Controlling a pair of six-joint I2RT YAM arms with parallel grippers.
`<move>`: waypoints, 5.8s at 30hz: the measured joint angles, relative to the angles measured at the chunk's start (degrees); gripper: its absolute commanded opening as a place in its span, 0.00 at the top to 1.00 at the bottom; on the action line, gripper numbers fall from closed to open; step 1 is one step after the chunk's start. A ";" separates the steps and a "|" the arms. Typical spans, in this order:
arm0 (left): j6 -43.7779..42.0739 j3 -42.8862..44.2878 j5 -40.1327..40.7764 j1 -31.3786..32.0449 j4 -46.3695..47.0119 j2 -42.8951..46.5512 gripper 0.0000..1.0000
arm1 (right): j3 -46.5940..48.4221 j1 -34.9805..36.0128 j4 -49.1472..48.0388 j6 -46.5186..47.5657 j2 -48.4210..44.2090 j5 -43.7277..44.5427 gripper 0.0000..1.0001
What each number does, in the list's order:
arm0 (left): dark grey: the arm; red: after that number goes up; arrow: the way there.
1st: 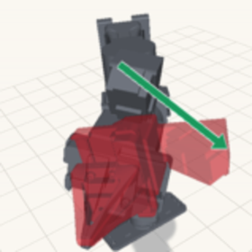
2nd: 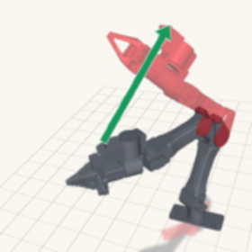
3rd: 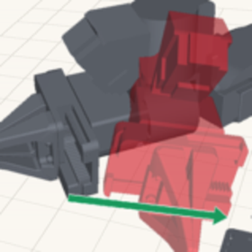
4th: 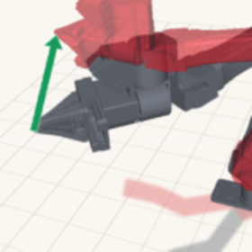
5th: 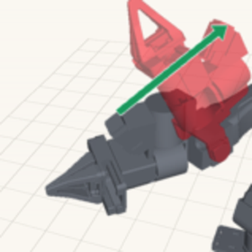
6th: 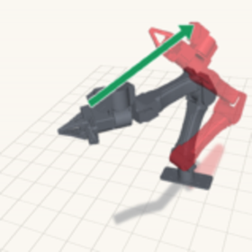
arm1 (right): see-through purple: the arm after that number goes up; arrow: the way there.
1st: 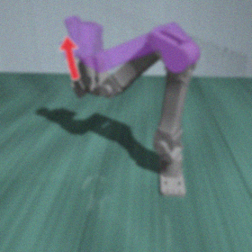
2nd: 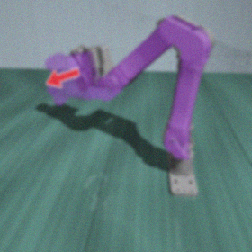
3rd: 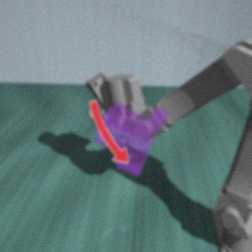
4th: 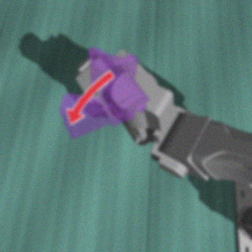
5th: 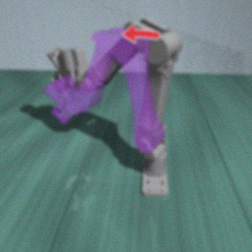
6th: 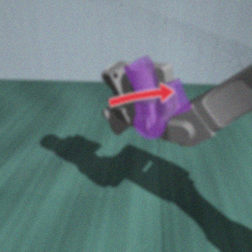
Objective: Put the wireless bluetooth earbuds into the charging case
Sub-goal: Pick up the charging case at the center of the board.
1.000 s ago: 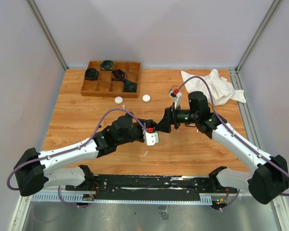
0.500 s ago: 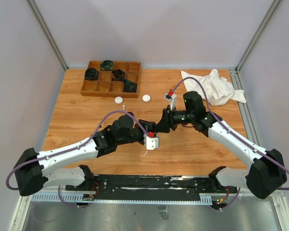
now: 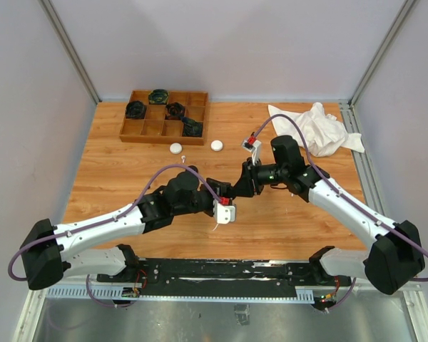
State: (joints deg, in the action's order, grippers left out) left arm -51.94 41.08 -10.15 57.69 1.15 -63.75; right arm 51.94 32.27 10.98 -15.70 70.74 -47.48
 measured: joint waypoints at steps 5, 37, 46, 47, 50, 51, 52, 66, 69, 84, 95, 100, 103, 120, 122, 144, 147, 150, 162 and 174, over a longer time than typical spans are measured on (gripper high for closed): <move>4.55 0.02 1.92 0.11 0.42 1.20 0.30 | 0.09 0.00 -0.22 0.79 -1.33 0.15 0.87; 87.89 -21.33 -17.35 -20.04 73.50 2.40 0.33 | -18.45 -0.09 -48.30 -17.42 -17.03 12.81 0.84; 101.55 -20.28 -19.69 -20.68 85.29 -5.09 0.38 | -18.53 -0.04 -56.26 -22.05 -15.19 9.75 0.83; 102.07 -20.06 -19.69 -20.72 85.20 -5.16 0.38 | -18.53 -0.04 -56.85 -22.45 -14.84 9.46 0.83; 103.25 -19.15 -19.52 -20.76 85.11 -5.14 0.39 | -18.53 0.13 -59.28 -23.93 -13.64 8.55 0.82; 103.51 -18.97 -19.45 -20.76 85.11 -5.11 0.40 | -18.53 0.33 -60.00 -24.22 -13.31 8.44 0.82; 103.69 -18.88 -19.39 -20.76 85.09 -5.09 0.40 | -18.53 0.46 -60.65 -24.55 -12.96 8.37 0.83; 103.27 -18.32 -14.67 -20.76 79.62 -1.81 0.41 | -18.75 2.14 -62.34 -25.05 -10.93 9.33 0.82; 102.16 -18.38 -13.27 -20.76 76.52 0.35 0.40 | -19.12 2.38 -61.68 -24.33 -12.37 10.12 0.82; 100.54 -16.92 -14.51 -20.74 70.55 -1.53 0.53 | -19.10 3.52 -62.14 -23.65 -11.80 8.57 0.81; 100.17 -15.91 -18.12 -20.37 72.41 -2.43 0.91 | -18.67 4.02 -62.97 -23.82 -10.84 6.05 0.55; 96.52 -14.82 -20.28 -20.35 66.75 -0.26 0.96 | -17.18 4.02 -57.53 -20.20 -11.58 3.32 0.32; 92.52 -12.17 -22.01 -20.35 60.08 1.68 0.98 | -14.49 4.02 -49.81 -14.58 -13.60 0.94 0.21; 63.87 9.53 -32.02 -20.35 13.97 3.50 0.99 | -7.58 4.02 -17.07 16.90 -24.68 -3.89 0.01; 60.48 12.35 -32.65 -20.35 9.05 3.19 0.99 | -7.76 4.02 -16.59 19.12 -26.10 -3.96 0.02; 38.32 23.96 -34.56 -15.45 -16.39 -3.82 1.00 | -5.81 4.02 -15.85 23.19 -18.51 -2.89 0.53; 37.57 24.13 -34.56 -15.45 -17.22 -3.87 1.00 | -5.81 4.02 -16.09 22.93 -17.99 -2.73 0.59; 37.33 24.17 -34.58 -15.45 -17.31 -3.85 1.00 | -5.81 4.02 -16.83 22.27 -17.59 -2.45 0.61; 37.40 24.17 -34.64 -15.43 -16.37 -3.48 1.00 | -6.51 4.02 -19.71 20.15 -16.44 -2.49 0.62; 38.07 23.71 -34.64 -15.43 -14.34 -2.05 1.00 | -9.05 4.02 -22.62 18.40 -16.52 -2.40 0.67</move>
State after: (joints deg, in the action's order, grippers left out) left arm -13.87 64.79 -44.80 42.26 -13.19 -65.80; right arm 42.89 36.29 -11.64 2.70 54.22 -49.89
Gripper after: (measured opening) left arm 0.298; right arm 0.336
